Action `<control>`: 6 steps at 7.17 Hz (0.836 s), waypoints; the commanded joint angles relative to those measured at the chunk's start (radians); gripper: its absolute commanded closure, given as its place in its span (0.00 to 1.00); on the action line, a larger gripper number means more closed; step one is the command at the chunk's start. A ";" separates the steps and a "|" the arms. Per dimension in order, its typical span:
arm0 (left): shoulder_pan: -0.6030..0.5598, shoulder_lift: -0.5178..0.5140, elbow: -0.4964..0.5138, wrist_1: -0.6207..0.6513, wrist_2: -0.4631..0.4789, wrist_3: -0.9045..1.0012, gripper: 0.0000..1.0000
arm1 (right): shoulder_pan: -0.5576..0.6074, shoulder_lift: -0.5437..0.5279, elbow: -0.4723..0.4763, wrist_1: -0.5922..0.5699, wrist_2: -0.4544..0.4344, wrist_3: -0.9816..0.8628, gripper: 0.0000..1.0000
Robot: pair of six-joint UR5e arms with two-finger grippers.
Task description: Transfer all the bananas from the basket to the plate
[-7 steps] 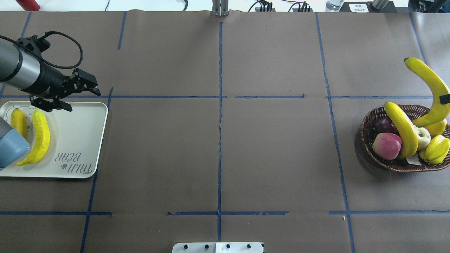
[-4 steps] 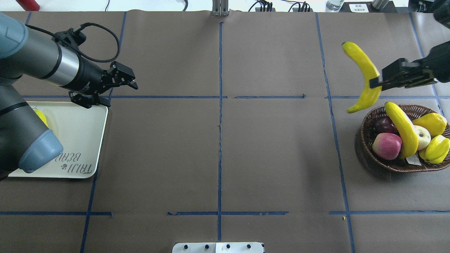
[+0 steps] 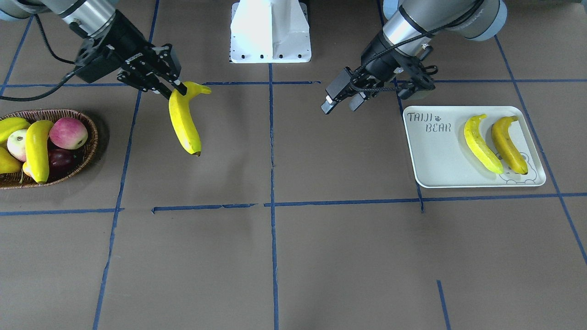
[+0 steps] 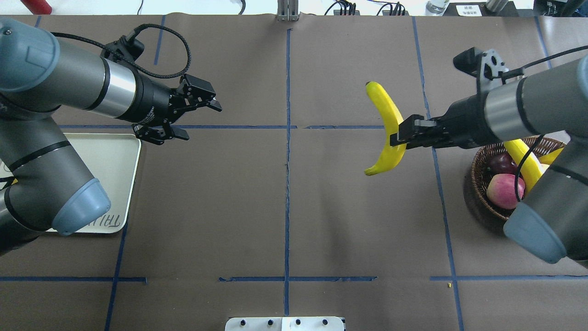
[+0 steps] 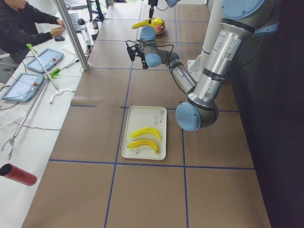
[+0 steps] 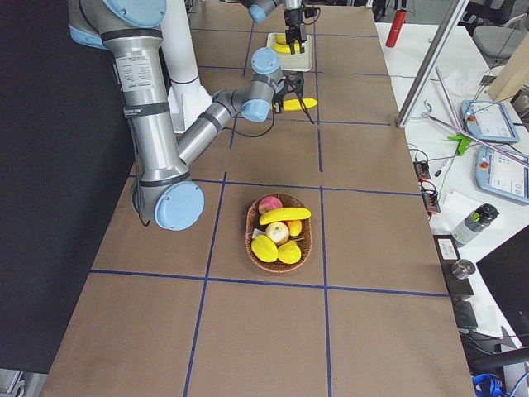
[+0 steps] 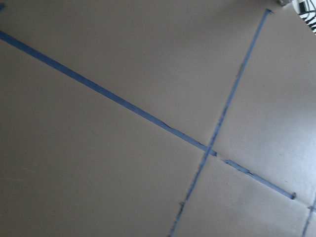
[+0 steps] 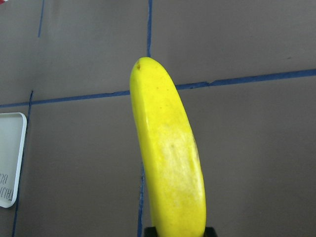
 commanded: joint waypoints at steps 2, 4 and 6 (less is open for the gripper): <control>0.044 -0.158 0.109 -0.021 -0.001 -0.022 0.01 | -0.230 0.099 0.002 -0.001 -0.232 0.010 1.00; 0.062 -0.186 0.138 -0.024 -0.001 -0.021 0.01 | -0.255 0.125 0.001 -0.001 -0.256 0.012 1.00; 0.115 -0.223 0.175 -0.032 0.001 -0.019 0.01 | -0.255 0.129 0.004 -0.001 -0.260 0.015 1.00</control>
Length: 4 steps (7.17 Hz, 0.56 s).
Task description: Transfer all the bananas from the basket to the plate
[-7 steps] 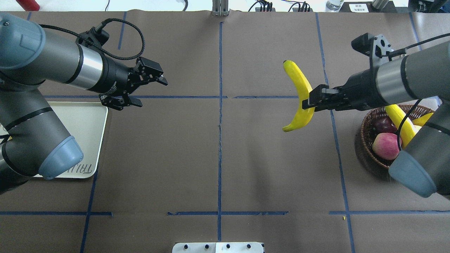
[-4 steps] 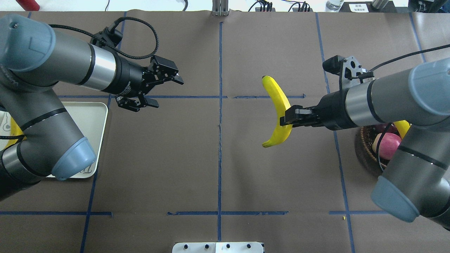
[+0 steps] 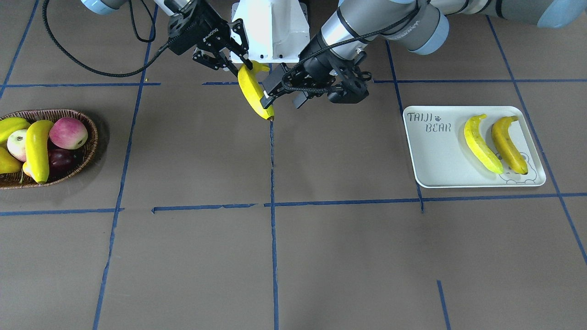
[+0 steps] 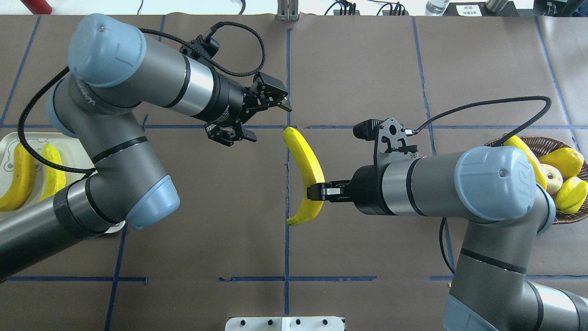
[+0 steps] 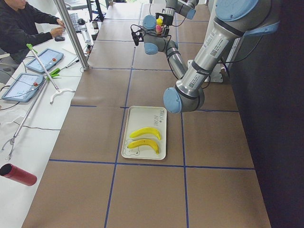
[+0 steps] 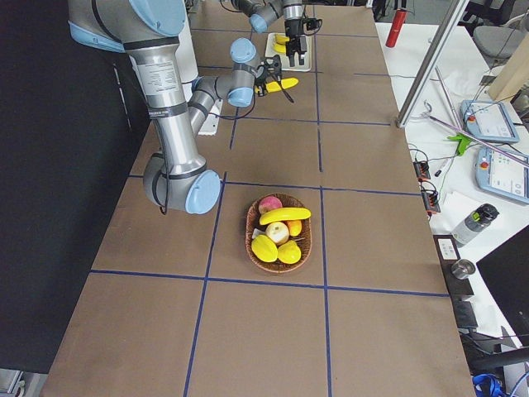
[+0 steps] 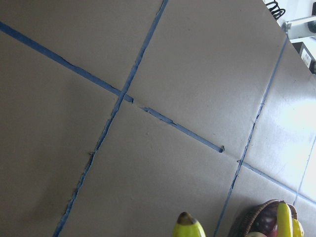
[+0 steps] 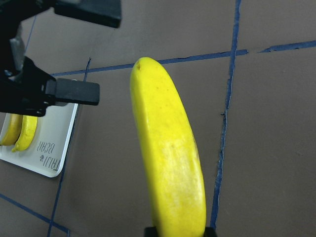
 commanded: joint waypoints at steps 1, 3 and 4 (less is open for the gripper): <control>0.042 -0.021 0.021 -0.006 0.001 0.001 0.02 | 0.001 0.019 -0.005 0.000 -0.006 0.002 1.00; 0.068 -0.027 0.021 -0.006 0.006 0.001 0.02 | -0.001 0.021 -0.005 0.000 -0.013 0.002 1.00; 0.072 -0.027 0.021 -0.008 0.007 0.001 0.06 | 0.001 0.021 -0.003 0.000 -0.013 0.001 1.00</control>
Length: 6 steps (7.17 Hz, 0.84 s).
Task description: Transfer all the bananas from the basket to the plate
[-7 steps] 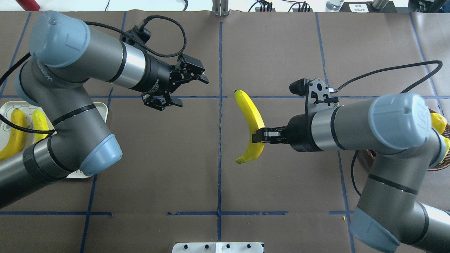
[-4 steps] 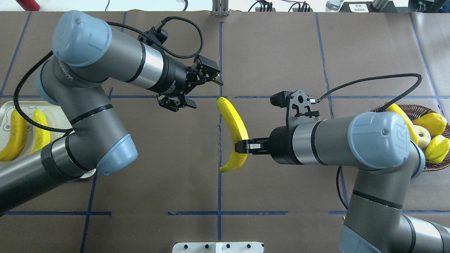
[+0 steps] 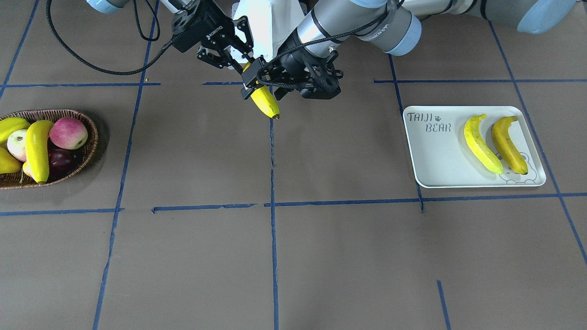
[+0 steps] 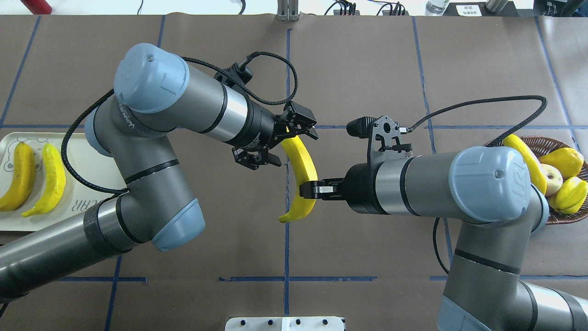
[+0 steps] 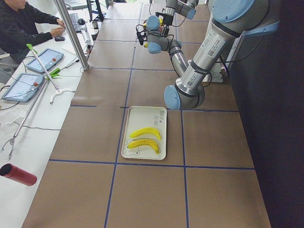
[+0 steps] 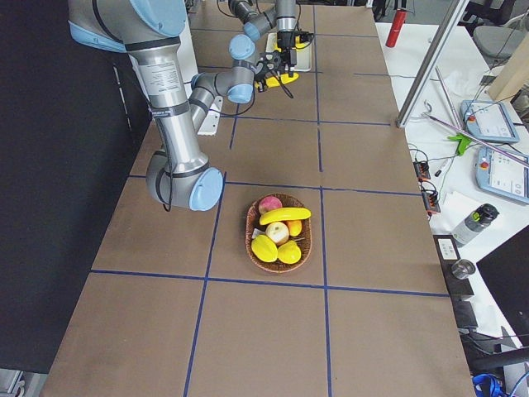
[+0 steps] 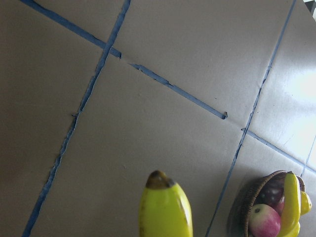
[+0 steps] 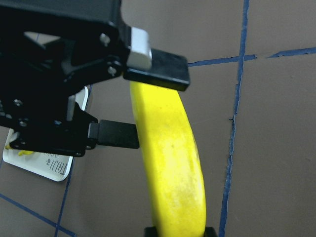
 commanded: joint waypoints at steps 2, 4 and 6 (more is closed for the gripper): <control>0.009 0.006 0.000 -0.016 0.001 0.012 0.99 | 0.001 0.001 0.004 0.000 -0.001 -0.001 1.00; 0.008 0.007 0.001 -0.020 0.001 0.003 1.00 | 0.001 -0.001 0.004 0.002 -0.002 0.042 0.19; 0.003 0.007 0.001 -0.015 0.001 0.002 1.00 | -0.013 0.001 0.009 0.002 -0.038 0.051 0.00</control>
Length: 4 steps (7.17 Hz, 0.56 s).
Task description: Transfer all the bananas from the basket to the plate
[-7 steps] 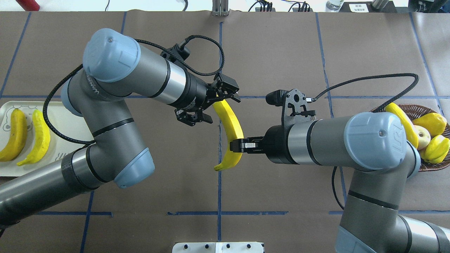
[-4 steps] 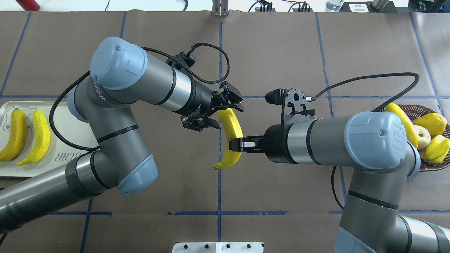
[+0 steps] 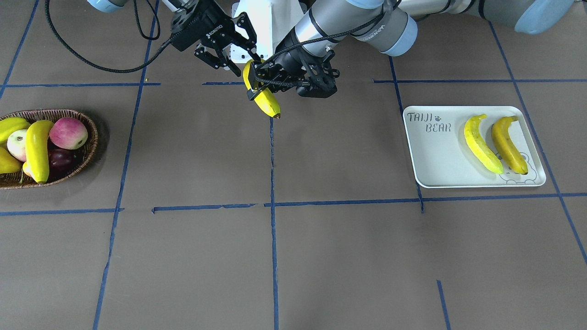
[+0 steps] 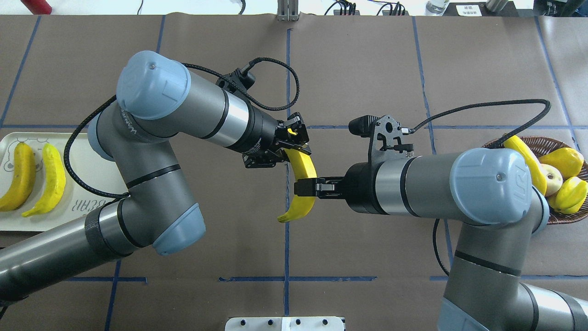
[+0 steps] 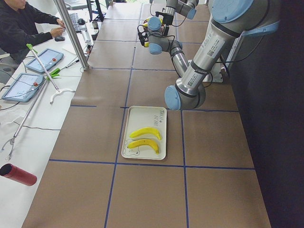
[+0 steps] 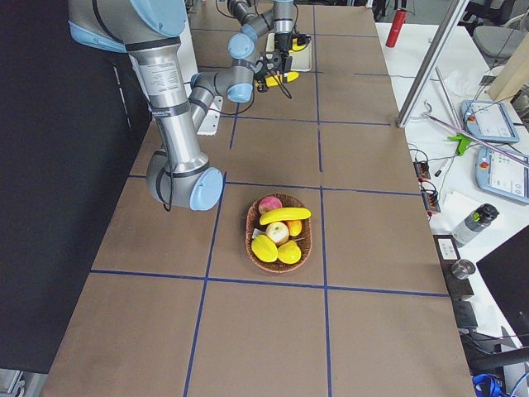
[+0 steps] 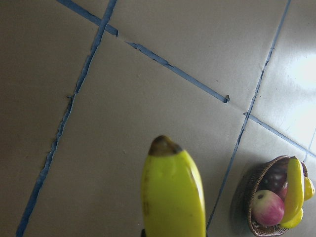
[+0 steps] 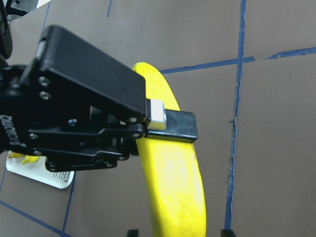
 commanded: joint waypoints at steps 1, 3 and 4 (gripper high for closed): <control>-0.012 0.002 0.001 0.007 -0.001 0.001 1.00 | -0.003 0.000 0.005 0.000 -0.011 0.008 0.00; -0.087 0.008 0.057 0.058 -0.011 0.035 1.00 | 0.007 -0.016 0.042 0.000 -0.001 0.008 0.00; -0.107 0.041 0.070 0.126 -0.022 0.143 1.00 | 0.008 -0.032 0.060 0.000 0.001 0.008 0.00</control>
